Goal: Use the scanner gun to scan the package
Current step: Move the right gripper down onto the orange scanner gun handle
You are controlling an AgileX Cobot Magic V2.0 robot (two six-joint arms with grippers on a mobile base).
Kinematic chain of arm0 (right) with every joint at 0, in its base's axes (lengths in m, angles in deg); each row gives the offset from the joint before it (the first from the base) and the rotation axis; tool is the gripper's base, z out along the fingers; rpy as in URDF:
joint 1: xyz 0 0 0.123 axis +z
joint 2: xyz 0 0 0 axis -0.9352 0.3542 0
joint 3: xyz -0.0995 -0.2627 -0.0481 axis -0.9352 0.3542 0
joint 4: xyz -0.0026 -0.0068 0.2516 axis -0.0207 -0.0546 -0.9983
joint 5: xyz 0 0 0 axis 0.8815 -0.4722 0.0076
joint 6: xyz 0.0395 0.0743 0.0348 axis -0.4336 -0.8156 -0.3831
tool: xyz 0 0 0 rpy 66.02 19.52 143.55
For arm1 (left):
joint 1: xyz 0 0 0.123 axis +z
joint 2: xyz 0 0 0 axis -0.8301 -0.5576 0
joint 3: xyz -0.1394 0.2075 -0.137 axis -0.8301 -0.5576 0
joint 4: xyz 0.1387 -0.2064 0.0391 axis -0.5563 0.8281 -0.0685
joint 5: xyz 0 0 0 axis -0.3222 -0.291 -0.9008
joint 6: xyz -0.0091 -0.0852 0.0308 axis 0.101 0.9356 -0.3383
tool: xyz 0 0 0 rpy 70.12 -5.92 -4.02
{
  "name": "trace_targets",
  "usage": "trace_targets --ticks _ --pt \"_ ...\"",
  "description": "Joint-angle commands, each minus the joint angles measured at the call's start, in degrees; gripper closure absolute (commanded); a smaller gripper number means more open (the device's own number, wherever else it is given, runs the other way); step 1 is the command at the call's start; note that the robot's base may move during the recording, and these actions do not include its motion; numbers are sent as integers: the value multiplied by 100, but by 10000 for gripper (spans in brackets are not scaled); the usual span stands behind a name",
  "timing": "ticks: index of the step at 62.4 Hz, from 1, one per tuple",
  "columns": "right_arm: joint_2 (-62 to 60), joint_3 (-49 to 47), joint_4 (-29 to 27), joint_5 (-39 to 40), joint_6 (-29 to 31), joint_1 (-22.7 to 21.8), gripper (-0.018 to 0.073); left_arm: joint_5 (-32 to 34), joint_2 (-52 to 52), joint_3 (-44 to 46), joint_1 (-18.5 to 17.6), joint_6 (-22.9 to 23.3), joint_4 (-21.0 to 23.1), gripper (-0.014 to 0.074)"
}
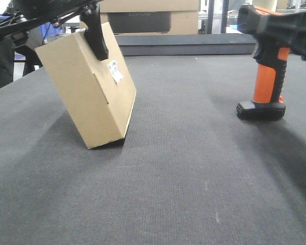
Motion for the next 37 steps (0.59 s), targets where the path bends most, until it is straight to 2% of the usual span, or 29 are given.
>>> trace_targets --ticks 1,13,27,37 --pt "187 11 -16 235 -8 14 701 213 59 -2 -31 25 4 708" --pt "431 11 7 222 -8 14 701 290 59 -2 -31 25 4 708" --pt "445 11 109 -343 -8 14 701 290 59 -2 -31 25 4 708" --pt "757 11 401 218 -8 14 701 312 59 -2 -31 25 -5 708"
